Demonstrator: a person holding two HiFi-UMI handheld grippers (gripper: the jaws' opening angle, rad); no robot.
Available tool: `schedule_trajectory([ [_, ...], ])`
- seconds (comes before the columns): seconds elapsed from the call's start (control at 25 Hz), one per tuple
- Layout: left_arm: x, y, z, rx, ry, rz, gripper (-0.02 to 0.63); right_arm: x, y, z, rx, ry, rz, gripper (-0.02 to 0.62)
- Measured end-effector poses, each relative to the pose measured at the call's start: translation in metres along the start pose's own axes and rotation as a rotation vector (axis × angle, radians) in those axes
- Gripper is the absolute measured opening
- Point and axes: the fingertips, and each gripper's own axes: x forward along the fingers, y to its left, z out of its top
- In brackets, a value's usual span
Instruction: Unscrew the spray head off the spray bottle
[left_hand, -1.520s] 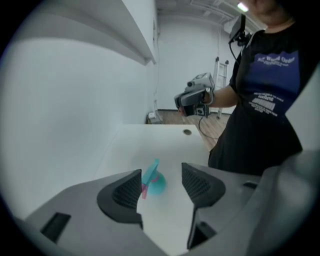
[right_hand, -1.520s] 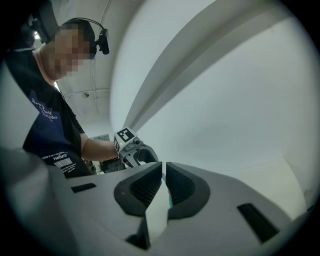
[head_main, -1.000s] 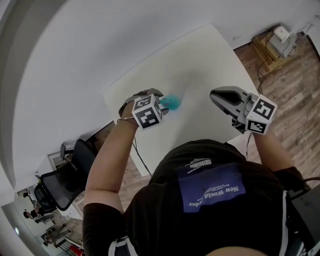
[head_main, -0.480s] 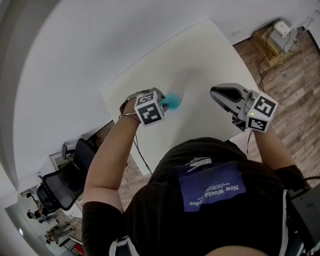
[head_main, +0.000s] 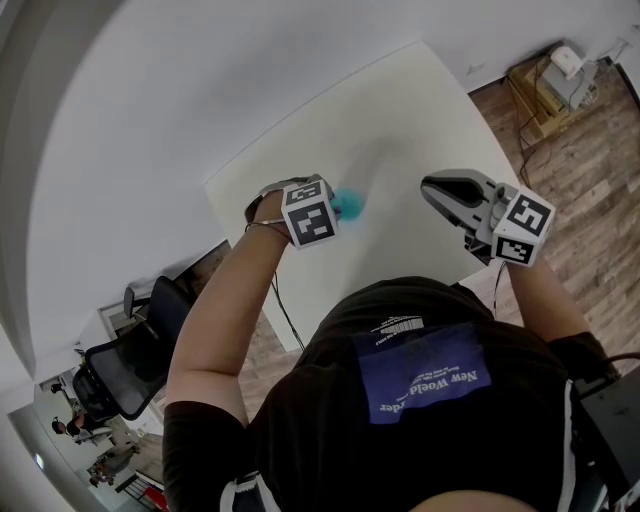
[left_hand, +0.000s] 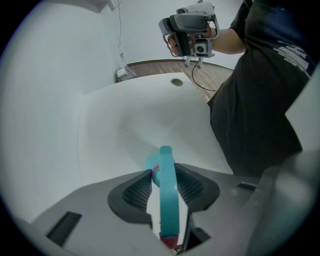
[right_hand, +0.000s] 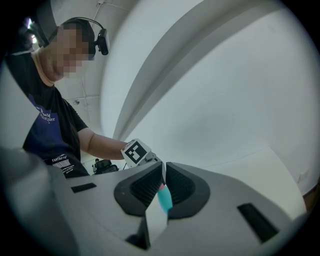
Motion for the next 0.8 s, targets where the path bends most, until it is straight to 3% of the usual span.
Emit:
schedule_trajectory([
  [0.8,0.006,0.0011,0.003,-0.037,-0.018,-0.005,0.149,0.0029,0.0054,0.0017,-0.006,0.0,0.003,-0.002],
])
